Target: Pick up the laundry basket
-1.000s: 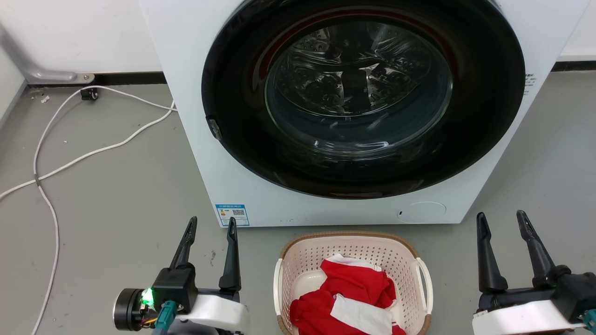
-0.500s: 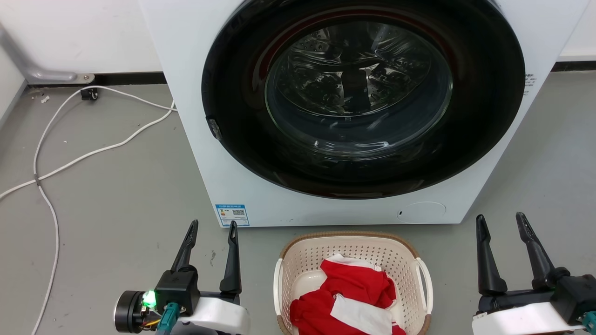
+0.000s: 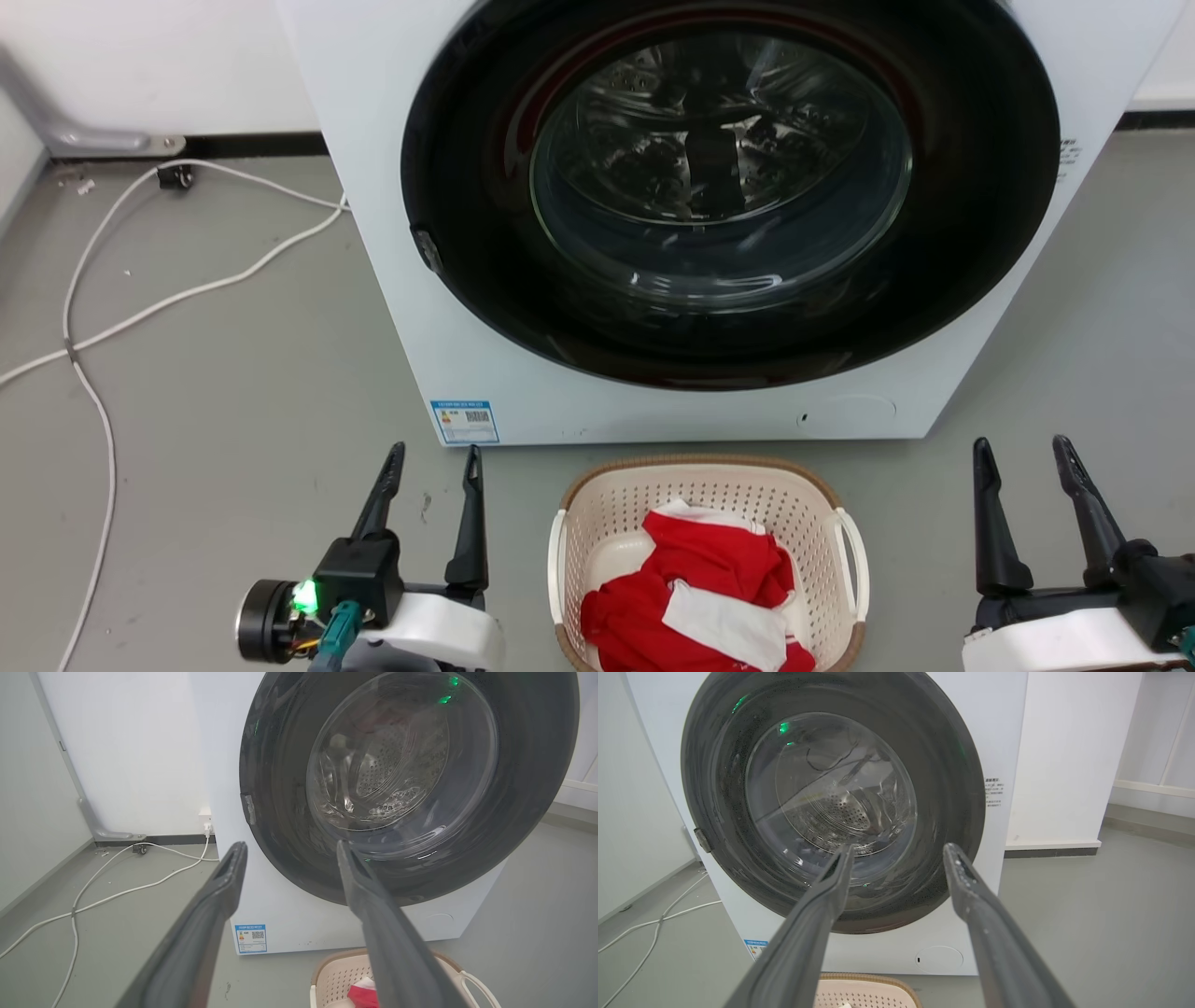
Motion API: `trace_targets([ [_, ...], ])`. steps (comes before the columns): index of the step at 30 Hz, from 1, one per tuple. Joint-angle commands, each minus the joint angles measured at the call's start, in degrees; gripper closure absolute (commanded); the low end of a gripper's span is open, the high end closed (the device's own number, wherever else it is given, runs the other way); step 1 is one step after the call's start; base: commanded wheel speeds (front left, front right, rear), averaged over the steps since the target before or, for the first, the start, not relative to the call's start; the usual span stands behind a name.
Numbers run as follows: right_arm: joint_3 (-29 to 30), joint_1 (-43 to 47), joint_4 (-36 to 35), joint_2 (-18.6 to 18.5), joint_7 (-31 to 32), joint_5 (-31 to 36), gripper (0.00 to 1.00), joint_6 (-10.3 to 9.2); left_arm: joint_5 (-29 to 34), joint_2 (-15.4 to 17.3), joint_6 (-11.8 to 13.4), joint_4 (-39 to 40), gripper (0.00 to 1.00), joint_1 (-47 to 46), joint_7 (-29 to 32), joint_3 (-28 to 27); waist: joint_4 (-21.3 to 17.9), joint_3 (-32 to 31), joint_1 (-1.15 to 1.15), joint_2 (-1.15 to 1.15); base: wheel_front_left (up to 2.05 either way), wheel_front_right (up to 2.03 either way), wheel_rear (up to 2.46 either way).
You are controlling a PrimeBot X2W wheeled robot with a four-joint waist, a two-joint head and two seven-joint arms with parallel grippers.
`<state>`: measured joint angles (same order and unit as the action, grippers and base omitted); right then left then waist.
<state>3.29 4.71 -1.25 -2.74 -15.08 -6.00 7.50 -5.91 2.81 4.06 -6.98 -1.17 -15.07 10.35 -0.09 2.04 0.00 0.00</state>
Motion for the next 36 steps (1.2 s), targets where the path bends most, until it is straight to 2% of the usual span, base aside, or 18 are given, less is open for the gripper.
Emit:
trace_targets([
  [1, 0.42, -0.59, 0.69, -0.25, -0.14, 0.61, 0.00, -0.02, -0.44, 0.13, -0.43, -0.73, 0.00, -0.92, -0.15, 0.09, -0.09, 0.63, 0.00, 0.00, 0.00, 0.00, 0.00],
  [8, 3.02, -4.02, 6.99, -0.23, -0.13, 4.39, 0.00, -0.02, -0.59, 0.13, -3.16, -7.66, 0.00, -5.46, -0.15, 1.38, -0.97, 5.33, 0.00, 0.00, 0.00, 0.00, 0.00],
  [16, 5.24, -11.41, 15.40, -0.19, -0.13, 9.40, 0.00, -0.03, -0.95, 0.13, -5.17, -17.70, 0.00, -14.89, -0.15, 2.96, -2.30, 15.40, 0.00, 0.00, 0.00, 0.00, 0.00],
  [25, 3.50, -22.59, 26.93, -0.19, -0.13, 13.82, 0.00, -0.03, -1.13, 0.13, -7.90, -35.58, 0.00, -27.89, -0.16, 5.07, -3.72, 27.12, 0.00, 0.00, 0.00, 0.00, 0.00],
  [36, 3.01, -36.47, 42.79, -0.18, -0.13, 18.24, 0.00, -0.03, -1.39, 0.89, -9.53, -55.63, 0.00, -42.74, 0.08, 6.02, -5.20, 38.08, 0.00, 0.00, 0.00, 0.00, 0.00],
])
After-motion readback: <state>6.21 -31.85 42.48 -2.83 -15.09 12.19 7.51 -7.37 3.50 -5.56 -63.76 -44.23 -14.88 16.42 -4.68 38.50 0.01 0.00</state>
